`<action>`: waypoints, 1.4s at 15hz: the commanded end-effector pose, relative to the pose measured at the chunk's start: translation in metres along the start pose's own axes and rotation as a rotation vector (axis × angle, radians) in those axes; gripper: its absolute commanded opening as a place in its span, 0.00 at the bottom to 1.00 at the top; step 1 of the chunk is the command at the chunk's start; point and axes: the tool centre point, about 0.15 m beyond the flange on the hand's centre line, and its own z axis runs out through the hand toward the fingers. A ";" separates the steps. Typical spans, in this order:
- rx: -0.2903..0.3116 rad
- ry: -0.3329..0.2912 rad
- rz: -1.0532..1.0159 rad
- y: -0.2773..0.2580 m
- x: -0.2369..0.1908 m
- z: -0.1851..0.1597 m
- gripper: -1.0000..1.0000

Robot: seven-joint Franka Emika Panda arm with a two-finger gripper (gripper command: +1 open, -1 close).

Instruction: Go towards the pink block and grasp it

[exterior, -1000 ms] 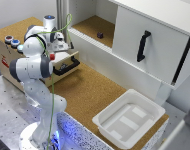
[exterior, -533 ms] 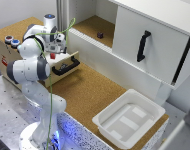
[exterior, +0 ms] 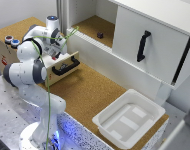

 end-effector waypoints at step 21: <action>0.041 0.055 -0.259 -0.026 0.002 -0.066 1.00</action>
